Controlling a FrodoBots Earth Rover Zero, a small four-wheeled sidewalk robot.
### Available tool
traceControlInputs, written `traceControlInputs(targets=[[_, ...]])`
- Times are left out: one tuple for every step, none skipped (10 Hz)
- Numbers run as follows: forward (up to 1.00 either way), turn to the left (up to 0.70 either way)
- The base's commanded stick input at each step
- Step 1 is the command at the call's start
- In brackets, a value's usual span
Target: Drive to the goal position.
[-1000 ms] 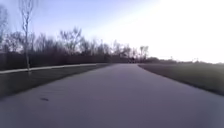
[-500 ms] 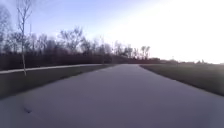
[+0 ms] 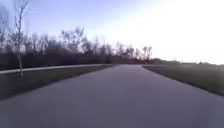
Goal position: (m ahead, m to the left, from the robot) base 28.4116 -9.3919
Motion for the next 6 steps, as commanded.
traceControlInputs(targets=[[1.0,0.01],[1.0,0.01],[1.0,0.01],[1.0,0.01],[1.0,0.01],[1.0,0.01]])
